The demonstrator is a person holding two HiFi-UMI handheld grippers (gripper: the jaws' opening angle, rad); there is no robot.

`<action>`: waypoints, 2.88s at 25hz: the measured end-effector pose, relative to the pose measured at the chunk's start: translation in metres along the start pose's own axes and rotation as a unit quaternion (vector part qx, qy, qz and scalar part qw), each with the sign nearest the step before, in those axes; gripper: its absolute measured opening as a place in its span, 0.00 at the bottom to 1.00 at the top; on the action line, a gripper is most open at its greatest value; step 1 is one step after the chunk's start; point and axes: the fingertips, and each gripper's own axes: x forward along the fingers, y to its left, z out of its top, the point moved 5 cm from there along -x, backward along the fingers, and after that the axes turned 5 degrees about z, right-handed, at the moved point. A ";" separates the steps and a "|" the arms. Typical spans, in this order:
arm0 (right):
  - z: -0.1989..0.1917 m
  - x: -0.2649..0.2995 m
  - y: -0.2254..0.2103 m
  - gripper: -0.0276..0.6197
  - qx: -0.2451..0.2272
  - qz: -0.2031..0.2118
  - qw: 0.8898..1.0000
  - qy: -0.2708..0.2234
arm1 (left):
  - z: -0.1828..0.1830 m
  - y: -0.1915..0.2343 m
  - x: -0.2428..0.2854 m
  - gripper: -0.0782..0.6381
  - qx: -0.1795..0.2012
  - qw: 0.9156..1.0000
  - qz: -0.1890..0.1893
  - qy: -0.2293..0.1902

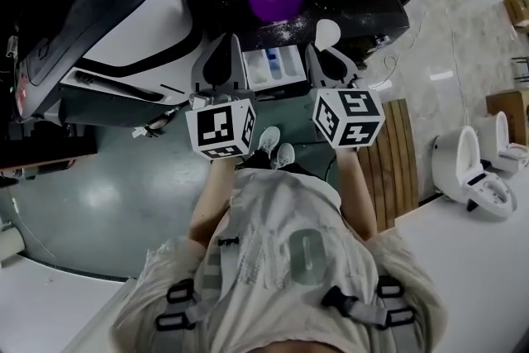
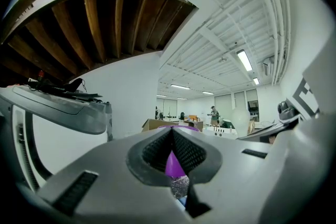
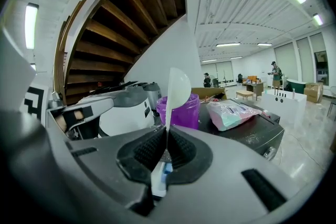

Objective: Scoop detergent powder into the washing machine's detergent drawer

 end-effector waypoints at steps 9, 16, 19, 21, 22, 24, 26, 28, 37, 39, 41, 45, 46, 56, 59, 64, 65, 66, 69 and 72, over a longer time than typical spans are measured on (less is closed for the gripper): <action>0.021 0.020 -0.009 0.05 -0.013 0.006 1.000 0.010 | 0.007 0.012 0.027 0.13 0.008 1.000 -0.003 -0.007; 0.061 0.047 -0.030 0.05 -0.029 0.006 1.000 0.008 | 0.020 0.031 0.064 0.14 0.006 1.000 0.013 -0.017; 0.068 0.060 -0.036 0.05 -0.026 0.015 1.000 0.010 | 0.027 0.035 0.083 0.14 0.011 1.000 0.014 -0.023; 0.072 0.070 -0.040 0.05 -0.028 0.023 0.999 0.018 | 0.030 0.036 0.095 0.14 0.019 0.999 0.014 -0.024; 0.075 0.075 -0.043 0.05 -0.032 0.025 0.999 0.023 | 0.031 0.037 0.102 0.13 0.022 0.999 0.015 -0.023; 0.082 0.085 -0.050 0.05 -0.043 0.027 0.998 0.036 | 0.031 0.039 0.116 0.13 0.021 0.999 0.017 -0.018; 0.090 0.092 -0.057 0.05 -0.052 0.034 0.997 0.054 | 0.032 0.037 0.129 0.14 0.016 1.000 0.017 -0.008; 0.099 0.099 -0.063 0.05 -0.072 0.047 0.993 0.082 | 0.034 0.033 0.140 0.13 0.016 1.000 0.017 -0.001; 0.121 0.139 -0.065 0.05 -0.240 0.155 0.918 0.275 | 0.041 0.037 0.160 0.14 0.006 0.999 0.029 0.015; 0.124 0.151 -0.064 0.05 -0.278 0.191 0.882 0.328 | 0.040 0.041 0.160 0.14 0.005 0.999 0.034 0.016; 0.122 0.163 -0.062 0.05 -0.313 0.231 0.834 0.391 | 0.038 0.047 0.159 0.14 0.000 0.999 0.044 0.020; 0.104 0.181 -0.054 0.05 -0.360 0.294 0.721 0.513 | 0.032 0.056 0.153 0.13 -0.003 0.998 0.060 0.032; 0.099 0.186 -0.054 0.05 -0.374 0.297 0.695 0.538 | 0.032 0.059 0.152 0.13 -0.001 0.997 0.064 0.033; 0.054 0.225 -0.060 0.05 -0.433 0.272 0.510 0.691 | 0.018 0.083 0.130 0.13 -0.009 0.993 0.108 0.041; 0.044 0.234 -0.068 0.05 -0.448 0.245 0.471 0.719 | 0.015 0.090 0.126 0.13 -0.012 0.992 0.121 0.040; 0.032 0.233 -0.066 0.05 -0.432 0.251 0.445 0.744 | 0.014 0.096 0.117 0.14 -0.017 0.989 0.139 0.041; 0.032 0.232 -0.064 0.05 -0.427 0.255 0.440 0.747 | 0.014 0.098 0.117 0.13 -0.018 0.989 0.142 0.040; 0.032 0.231 -0.062 0.05 -0.423 0.260 0.436 0.751 | 0.015 0.100 0.116 0.13 -0.018 0.988 0.146 0.039; 0.030 0.224 -0.056 0.05 -0.412 0.277 0.420 0.759 | 0.018 0.103 0.113 0.13 -0.018 0.988 0.151 0.039; 0.028 0.219 -0.053 0.05 -0.407 0.293 0.405 0.765 | 0.019 0.103 0.112 0.13 -0.015 0.988 0.150 0.037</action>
